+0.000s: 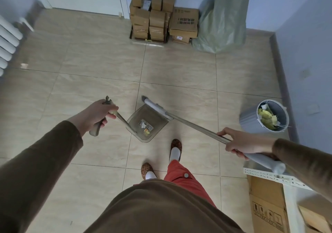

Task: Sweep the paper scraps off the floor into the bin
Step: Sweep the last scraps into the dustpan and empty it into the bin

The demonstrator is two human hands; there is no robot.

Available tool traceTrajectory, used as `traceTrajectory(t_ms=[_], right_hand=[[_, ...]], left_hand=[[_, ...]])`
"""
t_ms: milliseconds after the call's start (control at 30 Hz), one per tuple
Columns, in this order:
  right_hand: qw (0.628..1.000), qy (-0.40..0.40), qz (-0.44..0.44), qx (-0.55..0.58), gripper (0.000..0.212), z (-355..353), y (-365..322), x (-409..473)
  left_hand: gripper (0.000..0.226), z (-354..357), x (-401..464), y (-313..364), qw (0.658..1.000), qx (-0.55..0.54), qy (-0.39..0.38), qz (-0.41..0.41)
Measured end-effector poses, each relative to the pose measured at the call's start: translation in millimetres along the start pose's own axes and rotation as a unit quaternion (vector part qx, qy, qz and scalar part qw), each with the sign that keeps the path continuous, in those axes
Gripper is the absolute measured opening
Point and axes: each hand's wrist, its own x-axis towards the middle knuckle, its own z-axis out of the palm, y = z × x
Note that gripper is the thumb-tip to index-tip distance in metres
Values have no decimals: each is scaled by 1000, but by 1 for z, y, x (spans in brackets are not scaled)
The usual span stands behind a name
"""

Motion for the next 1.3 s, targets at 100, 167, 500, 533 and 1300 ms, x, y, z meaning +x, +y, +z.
traceTrajectory(t_ms=[100,167,500,533,1300], right_hand=[[999,27,-16,26,50,2,-9,10],[998,47,-24,42,48,10,-25,28],[994,-13,-10,-111,49,88,-74,98],[994,-34,-3,-108,49,84,-67,88],[997,-27,-26,68,50,112,-41,49]], left_hand=[[26,-13,-11,-6,1000,8,3,5],[27,-20,-17,-6,1000,17,5,8],[30,-8,-16,-6,999,20,25,-21],[30,-10,-15,-7,999,17,25,-27],[51,-21,-21,-30,994,-65,-49,-78]])
